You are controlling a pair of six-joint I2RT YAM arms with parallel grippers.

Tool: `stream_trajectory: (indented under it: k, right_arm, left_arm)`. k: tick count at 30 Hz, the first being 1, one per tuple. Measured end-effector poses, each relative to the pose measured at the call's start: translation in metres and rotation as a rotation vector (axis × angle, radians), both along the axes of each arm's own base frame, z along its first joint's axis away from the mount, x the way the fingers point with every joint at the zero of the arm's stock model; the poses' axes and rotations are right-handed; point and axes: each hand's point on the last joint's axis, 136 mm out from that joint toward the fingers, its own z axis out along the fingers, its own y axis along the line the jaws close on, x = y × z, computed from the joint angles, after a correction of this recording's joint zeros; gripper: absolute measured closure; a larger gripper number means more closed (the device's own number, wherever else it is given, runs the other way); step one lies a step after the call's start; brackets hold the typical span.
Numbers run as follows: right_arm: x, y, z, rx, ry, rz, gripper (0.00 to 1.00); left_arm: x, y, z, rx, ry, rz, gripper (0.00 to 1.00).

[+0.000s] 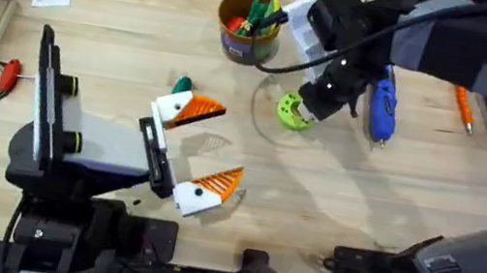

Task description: Pick up the gripper from the table and insert it into the empty holder that is missing its gripper. Then pick up a screw, insert it into the mounting hole, and use the screwdriver to tighten it. Finally, clean up the table by picking up the vegetable and placing it into the bucket.

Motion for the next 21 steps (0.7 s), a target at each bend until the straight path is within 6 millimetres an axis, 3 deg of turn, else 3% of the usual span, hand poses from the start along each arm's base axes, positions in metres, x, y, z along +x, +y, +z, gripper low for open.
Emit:
stream_trajectory:
  k: [5,14,21]
  right_arm:
    - [-0.012,-0.006,0.023,-0.004,0.013,-0.004,0.995]
    - [-0.005,0.000,0.129,0.087,-0.138,-0.030,0.995]
    - [-0.017,0.021,0.178,0.127,-0.186,0.028,0.995]
  left_arm:
    - [0.000,0.000,0.000,0.000,0.000,0.000,0.014]
    - [0.000,0.000,0.000,0.000,0.000,0.000,0.015]
    - [0.000,0.000,0.000,0.000,0.001,0.000,0.015]
